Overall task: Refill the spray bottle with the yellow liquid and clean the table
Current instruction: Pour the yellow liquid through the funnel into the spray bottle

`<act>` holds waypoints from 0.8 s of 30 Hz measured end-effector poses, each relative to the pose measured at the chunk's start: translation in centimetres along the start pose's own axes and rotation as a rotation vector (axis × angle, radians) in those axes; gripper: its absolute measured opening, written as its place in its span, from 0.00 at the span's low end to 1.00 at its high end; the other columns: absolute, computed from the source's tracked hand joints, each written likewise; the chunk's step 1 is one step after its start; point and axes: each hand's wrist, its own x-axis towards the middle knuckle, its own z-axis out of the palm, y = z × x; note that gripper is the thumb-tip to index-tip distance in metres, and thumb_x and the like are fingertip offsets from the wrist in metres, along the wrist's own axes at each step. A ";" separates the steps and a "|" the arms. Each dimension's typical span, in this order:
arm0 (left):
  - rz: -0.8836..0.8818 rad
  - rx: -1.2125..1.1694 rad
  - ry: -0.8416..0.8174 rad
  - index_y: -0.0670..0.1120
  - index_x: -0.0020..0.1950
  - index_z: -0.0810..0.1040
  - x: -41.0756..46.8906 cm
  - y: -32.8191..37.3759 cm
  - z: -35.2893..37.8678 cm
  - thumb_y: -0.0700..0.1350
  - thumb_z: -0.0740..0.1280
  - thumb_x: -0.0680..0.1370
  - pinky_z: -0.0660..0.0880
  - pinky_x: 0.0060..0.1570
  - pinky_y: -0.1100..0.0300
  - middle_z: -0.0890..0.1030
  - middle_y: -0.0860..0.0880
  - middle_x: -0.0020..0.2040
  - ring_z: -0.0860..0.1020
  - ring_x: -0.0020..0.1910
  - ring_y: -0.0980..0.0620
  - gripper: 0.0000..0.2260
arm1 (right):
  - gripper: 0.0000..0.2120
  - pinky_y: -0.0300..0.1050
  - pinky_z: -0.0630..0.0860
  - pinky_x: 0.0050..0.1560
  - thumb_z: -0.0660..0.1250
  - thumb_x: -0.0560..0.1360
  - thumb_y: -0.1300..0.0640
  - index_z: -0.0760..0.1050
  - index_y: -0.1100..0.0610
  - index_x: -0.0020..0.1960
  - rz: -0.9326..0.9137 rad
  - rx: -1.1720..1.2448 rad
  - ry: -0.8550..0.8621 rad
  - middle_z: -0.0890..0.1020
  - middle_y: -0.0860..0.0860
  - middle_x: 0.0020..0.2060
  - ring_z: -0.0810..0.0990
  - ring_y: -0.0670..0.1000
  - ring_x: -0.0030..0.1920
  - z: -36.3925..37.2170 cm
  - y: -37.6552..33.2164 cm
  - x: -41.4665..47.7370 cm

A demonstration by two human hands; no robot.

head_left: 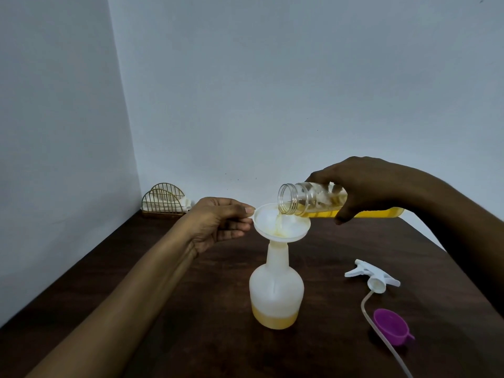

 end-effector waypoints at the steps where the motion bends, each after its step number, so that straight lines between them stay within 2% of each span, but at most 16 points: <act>1: -0.001 0.000 0.001 0.39 0.42 0.81 0.0 0.0 0.0 0.36 0.68 0.74 0.77 0.25 0.67 0.81 0.47 0.27 0.79 0.25 0.58 0.03 | 0.24 0.50 0.75 0.53 0.76 0.65 0.49 0.66 0.40 0.52 0.002 0.001 0.002 0.71 0.37 0.44 0.75 0.48 0.56 0.0 0.0 0.0; 6: 0.000 0.006 0.005 0.40 0.42 0.81 0.0 0.0 0.0 0.36 0.68 0.74 0.77 0.26 0.67 0.81 0.47 0.27 0.79 0.25 0.58 0.03 | 0.25 0.49 0.75 0.53 0.76 0.65 0.49 0.66 0.41 0.56 0.000 -0.008 0.004 0.70 0.36 0.43 0.75 0.48 0.56 -0.1 0.1 0.1; 9: -0.001 0.005 0.003 0.40 0.41 0.81 0.0 0.1 0.1 0.36 0.68 0.74 0.77 0.26 0.67 0.81 0.47 0.27 0.79 0.24 0.58 0.04 | 0.24 0.50 0.75 0.53 0.76 0.65 0.50 0.63 0.39 0.50 -0.006 -0.003 0.006 0.69 0.36 0.41 0.75 0.48 0.55 -0.1 0.0 0.1; 13: -0.001 0.004 0.002 0.40 0.41 0.81 0.0 0.1 0.1 0.36 0.67 0.74 0.77 0.25 0.67 0.81 0.47 0.27 0.79 0.24 0.58 0.04 | 0.23 0.50 0.75 0.53 0.76 0.65 0.50 0.67 0.40 0.53 -0.010 -0.001 0.007 0.71 0.37 0.45 0.75 0.49 0.56 0.0 0.1 0.1; 16: -0.001 0.001 0.002 0.40 0.41 0.82 0.0 0.1 0.1 0.36 0.67 0.75 0.77 0.25 0.67 0.81 0.47 0.27 0.79 0.24 0.58 0.05 | 0.22 0.49 0.74 0.53 0.76 0.65 0.50 0.65 0.39 0.48 -0.016 0.005 0.015 0.70 0.36 0.42 0.75 0.48 0.56 0.0 0.1 0.1; 22: 0.001 -0.004 0.002 0.40 0.41 0.81 -0.1 0.1 0.0 0.35 0.66 0.75 0.77 0.25 0.67 0.81 0.47 0.27 0.79 0.24 0.58 0.05 | 0.23 0.50 0.74 0.54 0.76 0.65 0.50 0.61 0.38 0.44 -0.013 -0.007 0.014 0.68 0.35 0.40 0.74 0.49 0.56 -0.1 -0.1 0.0; 24: 0.000 -0.004 0.000 0.39 0.42 0.81 -0.1 0.1 0.0 0.35 0.67 0.75 0.77 0.26 0.67 0.81 0.47 0.27 0.79 0.24 0.58 0.05 | 0.24 0.50 0.74 0.54 0.76 0.65 0.50 0.60 0.39 0.46 -0.010 -0.014 0.012 0.68 0.35 0.40 0.74 0.48 0.57 -0.2 -0.1 0.0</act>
